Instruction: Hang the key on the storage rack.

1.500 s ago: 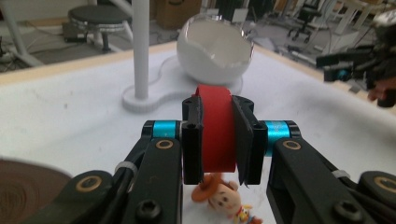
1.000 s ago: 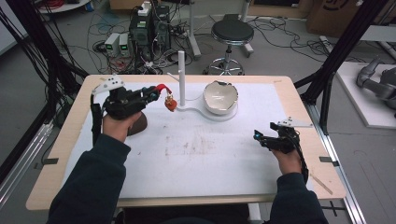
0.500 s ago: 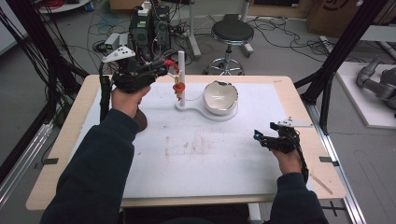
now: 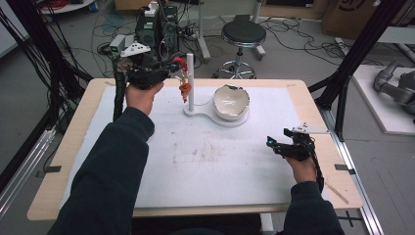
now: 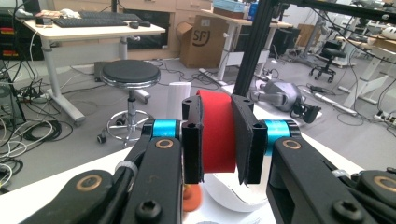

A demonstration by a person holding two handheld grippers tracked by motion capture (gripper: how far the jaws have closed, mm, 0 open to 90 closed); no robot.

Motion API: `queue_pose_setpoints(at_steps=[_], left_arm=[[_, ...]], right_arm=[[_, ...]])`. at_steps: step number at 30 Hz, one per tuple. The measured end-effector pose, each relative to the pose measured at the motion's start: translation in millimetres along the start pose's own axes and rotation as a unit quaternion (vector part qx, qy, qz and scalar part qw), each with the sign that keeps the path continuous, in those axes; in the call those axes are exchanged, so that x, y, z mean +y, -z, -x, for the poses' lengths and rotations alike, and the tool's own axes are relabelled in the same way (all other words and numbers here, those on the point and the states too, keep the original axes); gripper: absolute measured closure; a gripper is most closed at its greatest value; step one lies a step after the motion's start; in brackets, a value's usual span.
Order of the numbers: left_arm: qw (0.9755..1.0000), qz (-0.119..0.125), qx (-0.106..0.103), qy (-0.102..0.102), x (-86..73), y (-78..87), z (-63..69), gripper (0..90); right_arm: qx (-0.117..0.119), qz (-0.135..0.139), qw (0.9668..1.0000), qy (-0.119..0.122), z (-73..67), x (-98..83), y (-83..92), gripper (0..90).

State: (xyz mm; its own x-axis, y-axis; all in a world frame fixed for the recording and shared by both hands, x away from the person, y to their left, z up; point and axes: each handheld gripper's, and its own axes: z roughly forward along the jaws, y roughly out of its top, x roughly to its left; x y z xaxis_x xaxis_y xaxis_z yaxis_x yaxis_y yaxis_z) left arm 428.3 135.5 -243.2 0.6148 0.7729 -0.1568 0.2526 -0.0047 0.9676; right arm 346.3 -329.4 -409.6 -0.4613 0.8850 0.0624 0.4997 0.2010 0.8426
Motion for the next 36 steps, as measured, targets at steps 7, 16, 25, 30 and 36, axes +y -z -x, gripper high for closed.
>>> queue_pose_setpoints(at_steps=[7, 16, 25, 30, 36], left_arm=[[1.0, -0.006, 0.005, 0.0, -0.6, -10.3, 2.3, 74.7], [0.9995, -0.022, 0.018, 0.011, -20.1, -17.5, -6.8, 74.6], [0.9994, -0.012, 0.015, 0.028, -35.5, -7.7, -15.6, 66.5], [0.9985, -0.007, 0.029, 0.047, -47.6, 7.6, -23.1, 53.6], [0.9977, 0.008, 0.041, 0.053, -66.5, 36.8, -28.0, 46.2]], right_arm=[[0.0, 0.0, 1.0, 0.002, -0.3, 0.1, -0.3, 20.3], [0.002, 0.0, 1.0, 0.0, 0.7, -0.7, 0.8, 20.3], [0.001, 0.0, 1.0, 0.002, 0.6, -0.8, 0.8, 20.3], [0.001, 0.0, 1.0, 0.0, -0.3, -0.6, 0.5, 20.3], [0.001, -0.002, 1.0, 0.003, -1.0, -0.2, 0.0, 20.3]])
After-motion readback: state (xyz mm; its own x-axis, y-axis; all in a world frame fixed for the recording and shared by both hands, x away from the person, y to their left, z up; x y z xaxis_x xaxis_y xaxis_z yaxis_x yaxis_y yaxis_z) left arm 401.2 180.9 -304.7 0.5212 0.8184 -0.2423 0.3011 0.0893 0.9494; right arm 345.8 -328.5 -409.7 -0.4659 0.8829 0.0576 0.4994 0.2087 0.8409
